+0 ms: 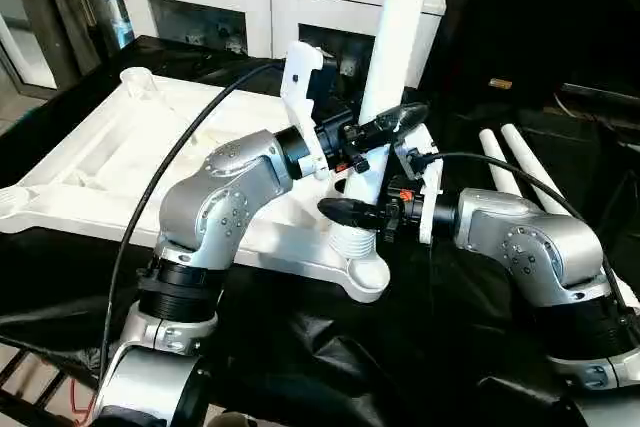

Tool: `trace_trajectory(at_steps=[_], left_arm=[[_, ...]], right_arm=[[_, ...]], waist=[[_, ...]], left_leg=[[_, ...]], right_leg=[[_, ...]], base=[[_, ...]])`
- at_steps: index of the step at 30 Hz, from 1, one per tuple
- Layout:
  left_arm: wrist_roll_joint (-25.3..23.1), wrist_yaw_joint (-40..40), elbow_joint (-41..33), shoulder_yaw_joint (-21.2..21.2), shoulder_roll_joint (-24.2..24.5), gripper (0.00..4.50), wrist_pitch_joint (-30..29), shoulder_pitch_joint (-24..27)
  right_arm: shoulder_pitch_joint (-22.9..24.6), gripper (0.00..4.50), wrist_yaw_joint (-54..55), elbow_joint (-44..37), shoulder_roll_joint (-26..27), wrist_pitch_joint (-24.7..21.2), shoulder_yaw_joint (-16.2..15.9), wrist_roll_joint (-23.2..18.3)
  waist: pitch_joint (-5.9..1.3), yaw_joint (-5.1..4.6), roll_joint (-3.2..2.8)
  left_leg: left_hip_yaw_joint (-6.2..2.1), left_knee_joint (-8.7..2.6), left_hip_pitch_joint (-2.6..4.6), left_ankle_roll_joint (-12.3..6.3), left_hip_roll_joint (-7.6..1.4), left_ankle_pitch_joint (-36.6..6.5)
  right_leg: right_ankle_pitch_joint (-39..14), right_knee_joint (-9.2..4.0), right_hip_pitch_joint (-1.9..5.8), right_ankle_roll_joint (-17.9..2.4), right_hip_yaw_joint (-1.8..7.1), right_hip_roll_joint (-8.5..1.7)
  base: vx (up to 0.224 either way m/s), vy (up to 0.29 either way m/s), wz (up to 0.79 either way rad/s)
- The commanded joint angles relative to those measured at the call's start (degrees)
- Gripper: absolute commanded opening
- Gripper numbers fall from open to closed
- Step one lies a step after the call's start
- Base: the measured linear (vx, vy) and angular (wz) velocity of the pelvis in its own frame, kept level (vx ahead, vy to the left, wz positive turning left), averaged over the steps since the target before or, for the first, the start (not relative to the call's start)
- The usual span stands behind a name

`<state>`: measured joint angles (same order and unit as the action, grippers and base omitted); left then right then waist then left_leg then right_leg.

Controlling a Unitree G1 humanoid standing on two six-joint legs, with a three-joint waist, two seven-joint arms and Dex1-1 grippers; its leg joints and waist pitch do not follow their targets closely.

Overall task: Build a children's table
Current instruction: Pick table leg

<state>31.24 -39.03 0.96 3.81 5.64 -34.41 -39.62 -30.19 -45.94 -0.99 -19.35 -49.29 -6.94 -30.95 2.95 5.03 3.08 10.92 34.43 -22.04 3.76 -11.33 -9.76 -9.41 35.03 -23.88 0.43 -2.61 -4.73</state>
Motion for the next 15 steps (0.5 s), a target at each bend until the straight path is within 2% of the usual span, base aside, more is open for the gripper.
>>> trace_trajectory(at_steps=[1, 3, 4, 6, 9, 10, 11, 15], left_arm=[[-0.4, -0.5, 0.0, 0.7, 0.0, 1.86, 0.9, -1.2], [-0.5, -0.5, 0.1, 0.7, 0.1, 1.86, 1.0, -1.3], [-0.5, -0.6, 0.3, 0.6, 0.1, 1.86, 1.0, -1.3], [-0.5, -0.8, 0.4, 0.6, 0.2, 1.86, 1.0, -1.4], [-0.6, -1.0, 0.5, 0.7, 0.2, 1.86, 1.0, -1.5], [-0.5, -1.2, 0.6, 0.6, 0.2, 1.86, 1.0, -1.5], [-0.5, -1.3, 0.7, 0.7, 0.2, 1.86, 1.0, -1.6], [-0.2, -1.8, 0.5, 1.1, 0.2, 1.86, 0.8, -1.4]], right_arm=[[-0.4, 3.14, 0.4, -0.4, -1.0, -0.2, 0.9, 0.1], [-0.3, 3.14, 0.3, -0.6, -1.1, -0.5, 1.2, -0.3], [-0.2, 3.14, 0.2, -1.0, -1.3, -0.8, 1.4, -0.6], [-0.1, 3.14, 0.4, -1.1, -1.3, -0.7, 1.6, -0.5], [-0.1, 3.14, 0.8, -1.0, -1.3, -0.5, 2.0, -0.4], [-0.1, 3.14, 1.0, -1.0, -1.3, -0.5, 2.2, -0.4], [-0.1, 3.14, 0.9, -1.1, -1.3, -0.6, 2.4, -0.5], [0.1, 3.14, 0.9, -1.4, -1.5, -0.8, 2.7, -1.3]], waist=[[-4.01, -0.02, 0.12], [-3.99, -0.02, 0.04], [-4.02, 0.04, -0.36], [-4.04, -0.05, -0.12], [-4.05, -0.06, -0.1], [-4.05, 0.03, -0.87], [-4.05, -0.16, -0.42], [-4.09, -0.07, -0.4]], left_leg=[[-0.47, -3.8, 1.03, 1.01, -1.36, -9.5], [-0.5, -3.84, 1.04, 1.12, -1.36, -9.8], [-0.55, -3.83, 1.08, 1.25, -1.36, -9.8], [-0.51, -3.81, 1.04, 1.24, -1.34, -9.8], [-0.51, -3.82, 1.04, 1.18, -1.33, -9.6], [-0.6, -3.84, 1.15, 1.38, -1.35, -9.7], [-0.5, -3.79, 1.11, 1.43, -1.29, -10.2], [-0.56, -3.82, 1.09, 1.36, -1.34, -10.1]], right_leg=[[-12.4, -3.88, 3.12, -8.8, 1.84, -2.45], [-12.7, -3.91, 3.11, -8.7, 1.81, -2.43], [-12.5, -3.86, 3.13, -8.8, 1.84, -2.47], [-11.9, -3.85, 3.17, -8.9, 1.81, -2.38], [-11.7, -3.81, 3.17, -9.1, 1.81, -2.37], [-11.5, -3.74, 3.09, -9.3, 1.82, -2.41], [-11.3, -3.88, 3.12, -9.3, 1.81, -2.28], [-11.0, -3.77, 3.24, -9.5, 1.8, -2.34]], base=[[0.0, 0.0, 0.0], [0.0, 0.0, 0.0], [0.0, 0.0, 0.0], [0.0, 0.0, 0.0], [0.0, 0.0, 0.0], [0.0, 0.0, 0.0], [0.0, 0.0, 0.0], [0.0, 0.0, 0.0]])
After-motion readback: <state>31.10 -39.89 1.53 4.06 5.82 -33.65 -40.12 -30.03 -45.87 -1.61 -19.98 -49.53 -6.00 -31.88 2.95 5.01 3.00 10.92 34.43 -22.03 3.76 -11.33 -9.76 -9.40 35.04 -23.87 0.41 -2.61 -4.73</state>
